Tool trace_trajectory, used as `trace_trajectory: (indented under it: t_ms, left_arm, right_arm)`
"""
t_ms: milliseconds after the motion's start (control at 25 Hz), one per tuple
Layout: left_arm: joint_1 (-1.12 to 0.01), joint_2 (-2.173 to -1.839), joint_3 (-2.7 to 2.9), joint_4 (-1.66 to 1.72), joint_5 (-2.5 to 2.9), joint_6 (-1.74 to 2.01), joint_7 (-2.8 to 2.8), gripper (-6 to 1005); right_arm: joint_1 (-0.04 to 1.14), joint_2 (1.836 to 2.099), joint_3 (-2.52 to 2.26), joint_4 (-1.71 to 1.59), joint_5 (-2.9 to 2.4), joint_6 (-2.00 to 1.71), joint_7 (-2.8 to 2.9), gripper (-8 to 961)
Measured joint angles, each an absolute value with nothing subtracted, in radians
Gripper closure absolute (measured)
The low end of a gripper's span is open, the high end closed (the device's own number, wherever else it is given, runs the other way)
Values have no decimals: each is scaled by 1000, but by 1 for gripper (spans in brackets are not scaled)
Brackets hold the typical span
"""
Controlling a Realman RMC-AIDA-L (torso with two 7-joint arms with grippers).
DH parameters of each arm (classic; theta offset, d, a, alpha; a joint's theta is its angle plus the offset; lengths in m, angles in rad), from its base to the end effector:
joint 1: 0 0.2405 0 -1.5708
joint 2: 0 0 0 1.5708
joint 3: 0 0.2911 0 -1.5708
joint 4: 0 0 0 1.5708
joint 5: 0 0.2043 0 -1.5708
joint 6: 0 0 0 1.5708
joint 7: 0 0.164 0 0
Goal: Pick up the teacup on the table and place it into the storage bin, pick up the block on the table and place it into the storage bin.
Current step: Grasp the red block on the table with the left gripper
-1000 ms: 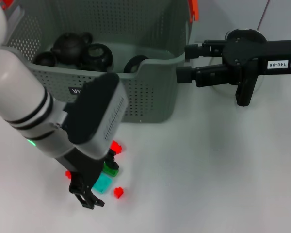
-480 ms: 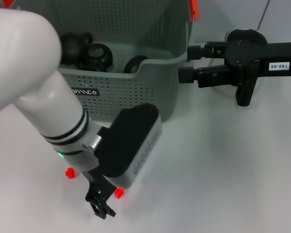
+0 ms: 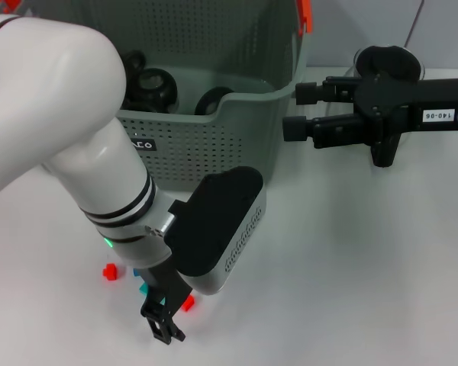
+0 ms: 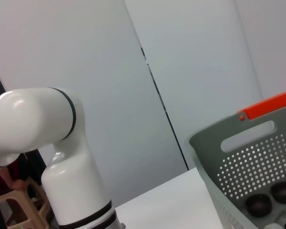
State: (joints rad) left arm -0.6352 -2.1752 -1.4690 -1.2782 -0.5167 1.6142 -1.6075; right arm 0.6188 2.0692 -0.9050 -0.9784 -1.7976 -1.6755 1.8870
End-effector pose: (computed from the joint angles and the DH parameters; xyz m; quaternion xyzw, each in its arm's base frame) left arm -0.1948 0.3159 -0.1134 0.9351 -0.2193 -0.2670 0.0786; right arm 0.1701 0.3718 0.0002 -0.9353 0.2185 0.2772 0.0257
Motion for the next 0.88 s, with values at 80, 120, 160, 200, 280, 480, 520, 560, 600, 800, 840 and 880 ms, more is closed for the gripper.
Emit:
trace_trajectory:
  t_ms: [80, 120, 160, 200, 280, 480, 520, 560, 600, 800, 840, 880]
  left_arm:
    - [-639, -2175, -1468, -1269, -517, 1607, -1608, 170]
    - [-643, -2175, -1468, -1261, -516, 1601, -1608, 170]
    - [-646, -2175, -1468, -1254, -516, 1597, -1608, 171]
    - [-651, -2175, -1468, -1242, -515, 1589, -1608, 171]
    - [-659, -2173, -1468, -1219, -515, 1575, -1610, 172]
    - [-667, -2171, -1475, -1200, -513, 1550, -1609, 281]
    - [-667, -2169, -1480, -1198, -512, 1544, -1607, 308]
    - [-667, -2169, -1481, -1197, -512, 1543, -1606, 310]
    - [-668, -2168, -1482, -1194, -511, 1542, -1604, 311]
    - [-671, -2167, -1499, -1184, -493, 1546, -1599, 320]
    - [-672, -2167, -1501, -1184, -491, 1547, -1598, 323]
    - [-672, -2167, -1503, -1182, -490, 1549, -1597, 325]
  right_arm:
    - [619, 2068, -905, -970, -1797, -1675, 1882, 9]
    - [620, 2068, -904, -966, -1797, -1675, 1879, 9]
    - [620, 2068, -902, -965, -1797, -1674, 1878, 9]
    - [620, 2068, -901, -963, -1797, -1674, 1877, 9]
    - [620, 2068, -897, -962, -1797, -1674, 1876, 9]
    - [620, 2069, -893, -959, -1796, -1673, 1872, 9]
    - [620, 2069, -893, -956, -1796, -1673, 1870, 9]
    - [620, 2069, -893, -954, -1796, -1671, 1868, 9]
    - [621, 2069, -892, -951, -1796, -1671, 1866, 9]
    - [623, 2070, -889, -936, -1796, -1663, 1859, 8]
    - [623, 2070, -889, -936, -1796, -1661, 1857, 8]
    - [623, 2070, -889, -935, -1796, -1661, 1856, 8]
